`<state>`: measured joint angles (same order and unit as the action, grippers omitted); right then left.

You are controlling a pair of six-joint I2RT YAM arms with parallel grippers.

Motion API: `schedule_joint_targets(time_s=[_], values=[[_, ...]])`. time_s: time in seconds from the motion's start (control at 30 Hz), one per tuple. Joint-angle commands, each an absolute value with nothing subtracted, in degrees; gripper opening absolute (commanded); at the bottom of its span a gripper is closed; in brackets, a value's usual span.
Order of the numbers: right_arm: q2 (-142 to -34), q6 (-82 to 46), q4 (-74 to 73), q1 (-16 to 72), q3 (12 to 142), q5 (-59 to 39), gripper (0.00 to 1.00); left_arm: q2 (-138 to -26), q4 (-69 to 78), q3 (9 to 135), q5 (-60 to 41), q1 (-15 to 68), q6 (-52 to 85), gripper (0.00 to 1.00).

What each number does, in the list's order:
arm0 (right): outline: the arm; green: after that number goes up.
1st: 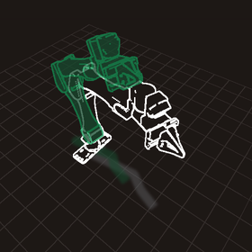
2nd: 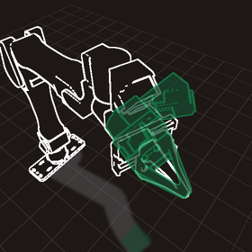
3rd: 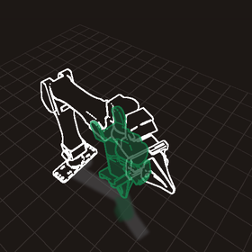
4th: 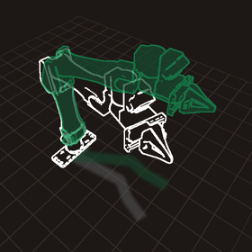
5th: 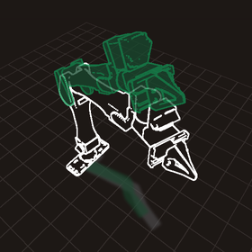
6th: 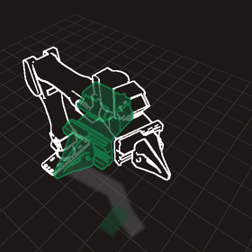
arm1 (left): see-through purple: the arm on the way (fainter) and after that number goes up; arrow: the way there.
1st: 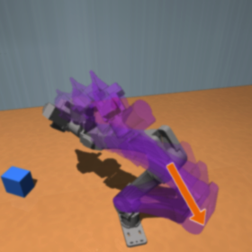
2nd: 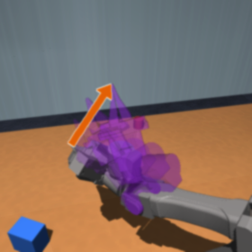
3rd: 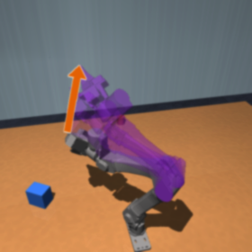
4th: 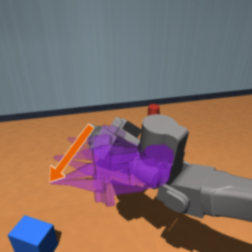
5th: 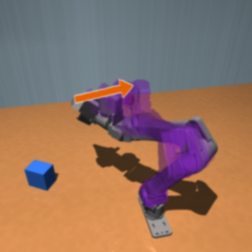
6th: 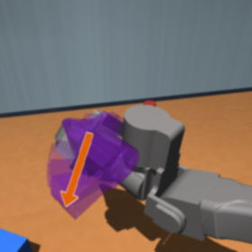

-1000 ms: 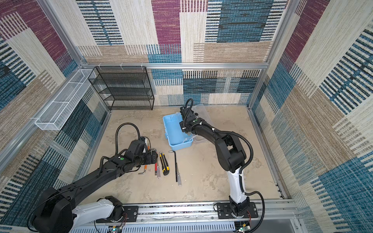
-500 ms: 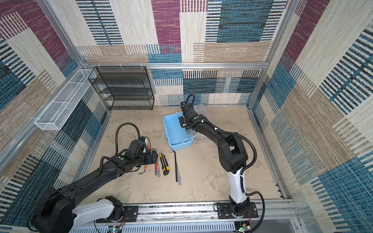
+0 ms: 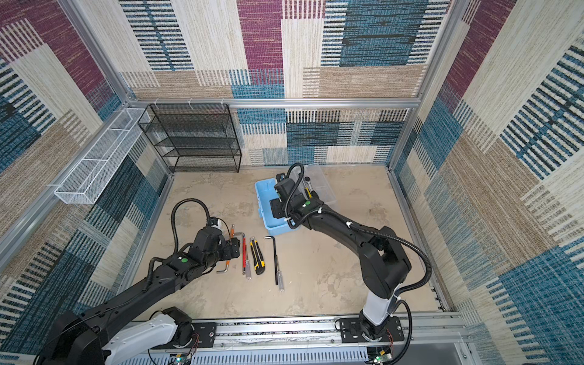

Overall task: Pack the tool kit
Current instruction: 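Move the right gripper back down over the yellow utility knife, then close the right gripper on the yellow utility knife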

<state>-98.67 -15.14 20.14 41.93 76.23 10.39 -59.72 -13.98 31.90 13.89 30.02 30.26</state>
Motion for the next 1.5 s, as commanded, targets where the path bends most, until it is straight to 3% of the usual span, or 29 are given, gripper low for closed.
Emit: schedule_joint_targets(time_s=[0.0, 0.37, 0.97, 1.47], values=[[-97.8, -22.5, 16.3, 47.0, 72.6, 12.4, 0.69, -59.4, -12.8, 31.7, 18.4, 30.0, 31.3, 0.96], [-105.9, -30.3, 17.9, 59.3, 69.9, 11.2, 0.68, -59.7, -14.7, 32.1, 20.1, 30.0, 32.2, 0.98], [-115.3, -29.6, 22.7, 60.8, 74.3, 11.1, 0.63, -59.1, -14.6, 31.6, 17.8, 30.0, 29.4, 0.99], [-113.6, -29.4, 21.2, 59.1, 69.8, 9.9, 0.32, -58.6, -13.5, 30.8, 16.8, 30.0, 28.1, 0.99]])
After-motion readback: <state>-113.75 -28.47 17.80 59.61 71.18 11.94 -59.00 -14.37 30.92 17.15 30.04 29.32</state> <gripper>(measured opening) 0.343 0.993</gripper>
